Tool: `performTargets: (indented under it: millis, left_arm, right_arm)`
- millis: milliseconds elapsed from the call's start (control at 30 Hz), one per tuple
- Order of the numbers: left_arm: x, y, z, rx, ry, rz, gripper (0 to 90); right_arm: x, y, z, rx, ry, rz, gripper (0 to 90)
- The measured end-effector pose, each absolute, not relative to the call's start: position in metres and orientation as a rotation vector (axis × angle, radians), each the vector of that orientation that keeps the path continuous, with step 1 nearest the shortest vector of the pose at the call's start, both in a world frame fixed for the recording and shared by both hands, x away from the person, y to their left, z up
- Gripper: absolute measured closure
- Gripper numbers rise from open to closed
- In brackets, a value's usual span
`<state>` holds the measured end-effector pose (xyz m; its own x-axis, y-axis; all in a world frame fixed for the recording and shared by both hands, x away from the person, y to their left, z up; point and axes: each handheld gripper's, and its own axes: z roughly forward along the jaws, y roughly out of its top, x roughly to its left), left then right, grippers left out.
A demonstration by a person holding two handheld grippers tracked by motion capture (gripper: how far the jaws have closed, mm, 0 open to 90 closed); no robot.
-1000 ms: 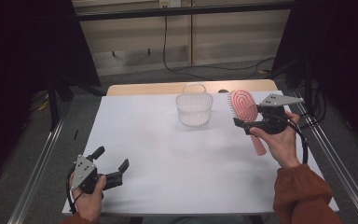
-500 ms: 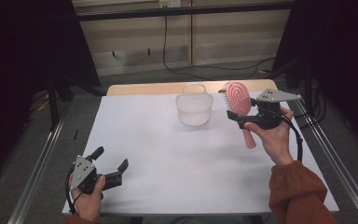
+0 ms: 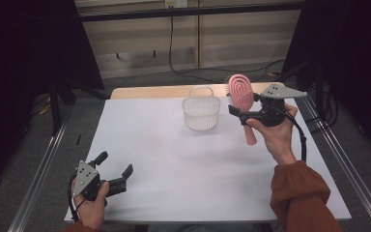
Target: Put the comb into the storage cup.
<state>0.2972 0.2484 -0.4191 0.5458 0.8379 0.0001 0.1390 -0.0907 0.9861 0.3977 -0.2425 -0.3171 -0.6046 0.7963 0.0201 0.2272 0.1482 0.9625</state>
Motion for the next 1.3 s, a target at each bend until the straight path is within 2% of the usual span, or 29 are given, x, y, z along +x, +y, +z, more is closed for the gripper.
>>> performTargets:
  millis: [1300]
  left_arm:
    - [0.297, 0.249, -0.419, 1.562, 0.858, 0.697, 1.9]
  right_arm:
    - [0.442, -0.206, -0.288, 0.917, 1.801, 1.62, 19.4]
